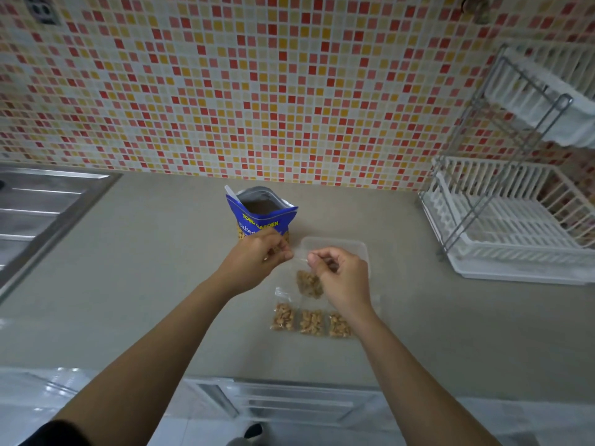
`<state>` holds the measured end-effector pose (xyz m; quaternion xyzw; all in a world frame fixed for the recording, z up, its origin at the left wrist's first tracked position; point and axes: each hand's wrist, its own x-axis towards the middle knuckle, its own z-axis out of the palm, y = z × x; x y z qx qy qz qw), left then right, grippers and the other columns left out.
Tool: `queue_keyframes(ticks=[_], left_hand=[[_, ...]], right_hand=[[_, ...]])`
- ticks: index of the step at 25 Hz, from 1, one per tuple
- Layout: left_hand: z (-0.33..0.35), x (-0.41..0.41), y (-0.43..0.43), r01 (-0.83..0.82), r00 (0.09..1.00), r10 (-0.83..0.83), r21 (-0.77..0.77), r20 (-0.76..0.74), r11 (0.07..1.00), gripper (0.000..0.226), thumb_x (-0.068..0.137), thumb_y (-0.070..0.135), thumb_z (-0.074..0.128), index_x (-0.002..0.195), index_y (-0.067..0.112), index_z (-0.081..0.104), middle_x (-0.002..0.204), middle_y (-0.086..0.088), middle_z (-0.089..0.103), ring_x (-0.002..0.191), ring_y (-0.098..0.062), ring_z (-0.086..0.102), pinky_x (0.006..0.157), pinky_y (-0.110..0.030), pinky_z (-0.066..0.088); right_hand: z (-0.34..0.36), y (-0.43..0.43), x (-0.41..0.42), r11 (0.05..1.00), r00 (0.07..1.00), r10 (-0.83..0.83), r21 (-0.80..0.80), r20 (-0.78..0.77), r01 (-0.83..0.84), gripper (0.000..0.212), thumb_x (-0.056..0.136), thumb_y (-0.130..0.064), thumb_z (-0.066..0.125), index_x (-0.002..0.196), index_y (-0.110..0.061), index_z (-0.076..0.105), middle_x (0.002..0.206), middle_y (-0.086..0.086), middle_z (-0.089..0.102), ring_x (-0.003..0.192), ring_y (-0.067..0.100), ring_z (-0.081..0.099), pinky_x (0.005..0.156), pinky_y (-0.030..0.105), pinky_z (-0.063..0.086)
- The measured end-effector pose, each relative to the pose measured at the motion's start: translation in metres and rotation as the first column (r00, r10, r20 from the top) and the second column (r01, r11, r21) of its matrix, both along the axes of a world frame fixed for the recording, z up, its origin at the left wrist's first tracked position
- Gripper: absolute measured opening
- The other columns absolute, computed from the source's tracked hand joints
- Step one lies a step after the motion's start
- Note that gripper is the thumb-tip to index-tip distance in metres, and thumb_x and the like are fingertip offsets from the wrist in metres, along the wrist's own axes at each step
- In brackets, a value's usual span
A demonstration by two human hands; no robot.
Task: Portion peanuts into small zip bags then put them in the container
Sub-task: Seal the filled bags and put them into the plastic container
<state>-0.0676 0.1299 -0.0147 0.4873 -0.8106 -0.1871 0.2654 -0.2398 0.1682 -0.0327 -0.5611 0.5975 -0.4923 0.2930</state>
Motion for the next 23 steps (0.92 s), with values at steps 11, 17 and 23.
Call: queue_keyframes(ticks=[11,17,23], left_hand=[[-0.032,0.016,0.015,0.206,0.782,0.202,0.551,-0.59,0.809,0.025,0.084,0.003,0.062,0.107,0.012,0.057,0.087,0.001,0.068,0.082,-0.007,0.064,0.074,-0.018,0.05],[-0.075,0.037,0.013,0.046,0.701,0.506,0.741,-0.502,0.67,0.014,0.085,-0.002,0.057,0.096,0.007,0.06,0.076,-0.005,0.068,0.068,-0.015,0.064,0.064,-0.018,0.055],[-0.111,0.039,0.009,-0.304,0.743,0.603,0.656,-0.291,0.691,0.041,0.078,0.01,0.067,0.117,0.012,0.053,0.105,-0.001,0.055,0.093,-0.017,0.056,0.08,-0.027,0.047]], right_hand=[[-0.003,-0.017,0.003,0.958,0.88,0.068,0.215,0.471,-0.189,0.005,0.085,-0.014,0.064,0.083,-0.018,0.065,0.077,0.003,0.067,0.06,0.004,0.063,0.058,0.016,0.053],[-0.051,-0.045,0.029,0.91,0.921,0.027,0.371,0.389,-0.184,0.008,0.082,-0.012,0.067,0.078,-0.018,0.067,0.074,0.0,0.065,0.066,0.011,0.061,0.064,0.021,0.052],[-0.082,-0.054,0.065,0.844,0.902,0.05,0.465,0.428,-0.267,0.005,0.085,-0.01,0.064,0.09,-0.009,0.065,0.072,-0.002,0.062,0.063,0.006,0.058,0.061,0.018,0.054]])
